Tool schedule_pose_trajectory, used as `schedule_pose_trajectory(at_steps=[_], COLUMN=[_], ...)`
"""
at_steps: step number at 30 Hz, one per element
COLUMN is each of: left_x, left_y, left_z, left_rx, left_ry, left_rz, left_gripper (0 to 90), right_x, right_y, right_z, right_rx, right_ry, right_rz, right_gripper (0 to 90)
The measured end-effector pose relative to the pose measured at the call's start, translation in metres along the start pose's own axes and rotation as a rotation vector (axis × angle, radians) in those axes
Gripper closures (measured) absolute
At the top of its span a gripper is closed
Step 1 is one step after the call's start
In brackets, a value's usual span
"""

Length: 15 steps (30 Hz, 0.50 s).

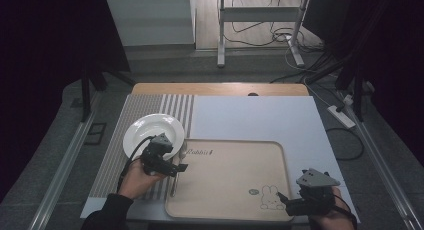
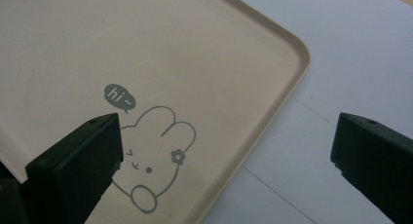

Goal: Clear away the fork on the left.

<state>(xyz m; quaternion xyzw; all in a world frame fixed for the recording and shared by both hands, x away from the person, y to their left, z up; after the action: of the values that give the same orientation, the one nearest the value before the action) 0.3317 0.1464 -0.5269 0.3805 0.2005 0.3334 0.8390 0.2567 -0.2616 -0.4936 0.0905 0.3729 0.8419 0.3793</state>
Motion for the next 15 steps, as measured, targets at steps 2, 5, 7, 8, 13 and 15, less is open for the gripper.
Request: schedule_pose_trajectory(at_steps=[2,5,7,8,13,15], left_x=[0.000,0.002,0.003,0.003,0.007,0.009], left_y=[0.002,0.004,0.006,0.006,0.012,0.016], left_z=[-0.002,-0.005,-0.007,-0.007,-0.010,-0.012], left_rx=[0.005,0.006,-0.006,-0.006,-0.027,-0.042], left_ry=[-0.009,-0.019,-0.005,-0.005,0.012,0.027], left_rz=[0.004,0.012,0.003,0.003,0.001,0.002], left_gripper=[4.8,2.4,0.6,0.4,0.0,0.0], right_x=[0.000,0.000,0.000,0.000,0.000,0.000], right_y=[0.000,0.000,0.000,0.000,0.000,0.000], right_z=[0.000,0.000,0.000,0.000,0.000,0.000], right_rx=[0.000,0.000,0.000,0.000,0.000,0.000], right_ry=[0.000,0.000,0.000,0.000,0.000,0.000], right_rz=[0.000,0.000,-0.001,-0.001,-0.001,-0.002], right_gripper=[0.0,0.0,0.0,0.0,0.0,0.0])
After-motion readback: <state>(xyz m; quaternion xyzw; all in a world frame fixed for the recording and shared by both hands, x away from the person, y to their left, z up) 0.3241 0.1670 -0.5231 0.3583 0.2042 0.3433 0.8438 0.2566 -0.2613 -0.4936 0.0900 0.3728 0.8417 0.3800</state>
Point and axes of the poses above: each handheld gripper's, and its own axes: y roughly backward along the jaws, z roughly out of its top, x roughly to its left, the point moved 5 cm from there along -y, roughly forward along the jaws, and after that the axes turned 6 degrees about z, right-handed, at the moved point
